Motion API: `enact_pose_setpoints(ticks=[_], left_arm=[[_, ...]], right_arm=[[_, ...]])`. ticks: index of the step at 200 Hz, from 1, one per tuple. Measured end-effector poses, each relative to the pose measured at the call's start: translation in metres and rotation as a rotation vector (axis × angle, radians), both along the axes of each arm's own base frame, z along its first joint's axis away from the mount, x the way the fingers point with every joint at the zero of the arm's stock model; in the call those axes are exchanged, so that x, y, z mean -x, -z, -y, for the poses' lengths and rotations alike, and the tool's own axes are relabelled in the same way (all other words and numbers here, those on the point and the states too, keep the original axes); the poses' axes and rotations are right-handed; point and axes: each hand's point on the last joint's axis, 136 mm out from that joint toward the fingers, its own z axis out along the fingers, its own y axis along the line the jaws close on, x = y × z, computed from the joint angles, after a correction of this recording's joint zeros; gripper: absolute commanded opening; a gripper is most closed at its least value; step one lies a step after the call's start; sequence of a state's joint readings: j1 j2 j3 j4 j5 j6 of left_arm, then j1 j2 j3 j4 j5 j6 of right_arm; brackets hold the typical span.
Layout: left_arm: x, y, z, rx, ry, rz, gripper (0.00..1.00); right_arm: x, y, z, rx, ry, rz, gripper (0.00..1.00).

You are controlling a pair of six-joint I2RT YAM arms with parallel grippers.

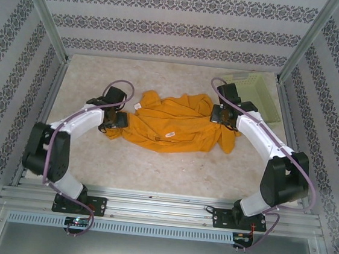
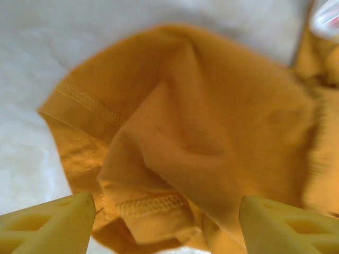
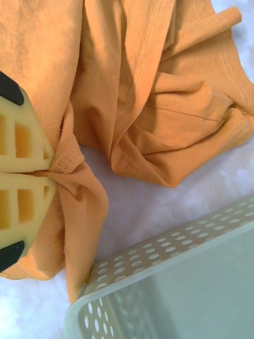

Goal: Fold the inside-out t-shirt

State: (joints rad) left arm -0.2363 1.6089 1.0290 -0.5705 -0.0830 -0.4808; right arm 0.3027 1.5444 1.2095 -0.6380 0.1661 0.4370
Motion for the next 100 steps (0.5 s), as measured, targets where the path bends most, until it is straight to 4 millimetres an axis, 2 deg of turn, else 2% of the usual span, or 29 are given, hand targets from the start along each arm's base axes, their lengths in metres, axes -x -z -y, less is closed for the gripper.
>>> enact_pose_setpoints(ticks=[17,35,70,90,100], left_arm=[[0.001,0.019,0.0,-0.012,0.006,-0.048,0.54],[-0.003,0.024,0.001,-0.014,0.013,-0.055,0.4],[-0.011,0.017,0.002,-0.008,0.007,-0.017,0.14],[-0.013,0.006,0.002,-0.005,0.003,0.019,0.0],[-0.015,-0.004,0.001,-0.002,0.001,0.048,0.0]], right_arm=[[0.005,0.001,0.001,0.0,0.0,0.0,0.0],[0.01,0.0,0.003,0.0,-0.001,0.003,0.0],[0.015,-0.007,0.005,0.007,-0.013,0.022,0.0],[0.017,-0.014,0.008,0.013,-0.012,0.037,0.0],[0.019,-0.02,0.009,0.014,-0.012,0.051,0.0]])
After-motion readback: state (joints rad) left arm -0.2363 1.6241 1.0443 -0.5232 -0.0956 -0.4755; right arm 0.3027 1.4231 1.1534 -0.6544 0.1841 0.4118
